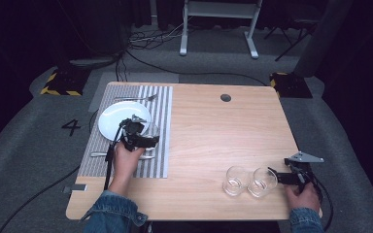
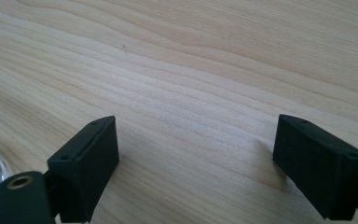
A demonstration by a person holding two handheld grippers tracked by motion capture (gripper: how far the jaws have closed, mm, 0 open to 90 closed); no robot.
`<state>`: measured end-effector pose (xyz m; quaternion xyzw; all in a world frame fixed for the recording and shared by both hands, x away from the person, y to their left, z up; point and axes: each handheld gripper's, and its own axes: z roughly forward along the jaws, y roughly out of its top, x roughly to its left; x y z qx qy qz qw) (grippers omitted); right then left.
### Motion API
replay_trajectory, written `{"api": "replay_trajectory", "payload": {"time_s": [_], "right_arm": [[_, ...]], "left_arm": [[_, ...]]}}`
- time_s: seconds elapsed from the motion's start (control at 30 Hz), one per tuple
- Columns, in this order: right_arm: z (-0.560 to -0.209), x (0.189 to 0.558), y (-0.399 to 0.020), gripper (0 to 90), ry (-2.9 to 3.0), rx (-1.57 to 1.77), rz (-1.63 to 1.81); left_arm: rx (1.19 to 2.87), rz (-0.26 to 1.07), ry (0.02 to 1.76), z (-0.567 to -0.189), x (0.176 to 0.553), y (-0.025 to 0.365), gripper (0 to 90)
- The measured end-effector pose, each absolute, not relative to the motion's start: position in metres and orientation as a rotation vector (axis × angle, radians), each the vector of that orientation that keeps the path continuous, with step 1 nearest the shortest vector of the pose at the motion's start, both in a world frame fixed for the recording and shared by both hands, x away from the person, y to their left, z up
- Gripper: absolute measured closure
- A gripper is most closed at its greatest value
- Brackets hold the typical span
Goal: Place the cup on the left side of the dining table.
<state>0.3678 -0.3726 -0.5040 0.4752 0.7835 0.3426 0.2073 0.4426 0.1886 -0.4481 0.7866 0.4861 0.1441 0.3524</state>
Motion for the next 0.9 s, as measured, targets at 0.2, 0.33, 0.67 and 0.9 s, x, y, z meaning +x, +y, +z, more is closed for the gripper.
{"api": "replay_trajectory", "payload": {"time_s": [0.2,0.33,0.67,0.9], "right_arm": [[-0.504,0.368,-0.373,14.5,2.182,1.323,0.954],[-0.504,0.368,-0.373,14.5,2.182,1.323,0.954],[-0.504,0.367,-0.372,14.5,2.182,1.324,0.954],[-0.504,0.367,-0.372,14.5,2.182,1.324,0.954]], "left_arm": [[2.023,0.398,1.247,-0.434,0.424,0.195,12.8],[2.007,0.397,1.204,-0.424,0.408,0.199,14.3],[1.972,0.351,1.132,-0.408,0.369,0.208,14.2],[1.960,0.351,1.069,-0.401,0.329,0.216,14.1]]}}
